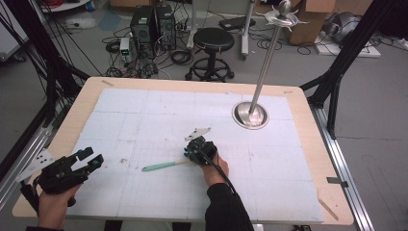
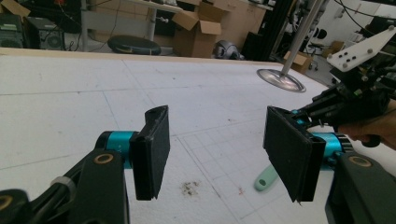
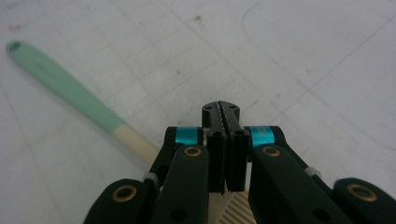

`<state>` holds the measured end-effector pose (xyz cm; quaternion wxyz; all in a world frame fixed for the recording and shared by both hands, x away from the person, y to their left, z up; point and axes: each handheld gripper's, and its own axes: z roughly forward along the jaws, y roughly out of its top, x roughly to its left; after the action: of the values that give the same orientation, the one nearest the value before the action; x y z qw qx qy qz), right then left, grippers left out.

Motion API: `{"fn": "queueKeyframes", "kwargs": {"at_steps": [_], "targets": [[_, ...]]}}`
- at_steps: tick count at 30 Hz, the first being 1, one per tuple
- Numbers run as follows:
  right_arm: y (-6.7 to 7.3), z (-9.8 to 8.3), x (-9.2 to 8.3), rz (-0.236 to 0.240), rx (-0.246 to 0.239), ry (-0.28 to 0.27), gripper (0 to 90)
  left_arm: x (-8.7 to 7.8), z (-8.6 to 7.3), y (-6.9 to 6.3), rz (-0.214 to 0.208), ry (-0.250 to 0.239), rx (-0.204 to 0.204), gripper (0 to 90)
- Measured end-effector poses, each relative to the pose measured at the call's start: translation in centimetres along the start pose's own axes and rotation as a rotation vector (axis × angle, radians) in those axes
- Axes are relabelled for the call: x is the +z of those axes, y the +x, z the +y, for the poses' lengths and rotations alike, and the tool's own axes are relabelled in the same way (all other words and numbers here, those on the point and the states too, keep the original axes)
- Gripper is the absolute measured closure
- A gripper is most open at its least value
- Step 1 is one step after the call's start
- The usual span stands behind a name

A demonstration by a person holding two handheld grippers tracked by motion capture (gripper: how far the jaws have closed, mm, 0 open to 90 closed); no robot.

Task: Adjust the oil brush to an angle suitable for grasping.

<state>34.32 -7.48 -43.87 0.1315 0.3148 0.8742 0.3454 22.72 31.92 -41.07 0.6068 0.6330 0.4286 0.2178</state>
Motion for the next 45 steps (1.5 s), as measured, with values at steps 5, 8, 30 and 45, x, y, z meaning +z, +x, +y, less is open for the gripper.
{"fn": "queueKeyframes", "kwargs": {"at_steps": [5, 8, 30, 45], "targets": [[0.1, -1.1, -0.8, 0.004, -0.001, -0.018, 89.1, 0.0, 0.0, 0.0, 0.003, 0.003, -0.004, 41.2], [0.3, -1.8, -1.5, -0.007, -0.016, -0.015, 89.1, 0.0, -0.1, 0.0, 0.004, 0.006, -0.009, 41.3], [-0.8, -9.9, -9.4, -0.098, 0.027, -0.013, 89.1, 0.7, -0.3, -0.5, -0.011, 0.035, 0.003, 41.3], [-1.0, -11.5, -15.3, -0.124, 0.104, -0.268, 85.5, 0.8, -0.3, -1.0, -0.044, -0.002, 0.001, 37.9]]}}
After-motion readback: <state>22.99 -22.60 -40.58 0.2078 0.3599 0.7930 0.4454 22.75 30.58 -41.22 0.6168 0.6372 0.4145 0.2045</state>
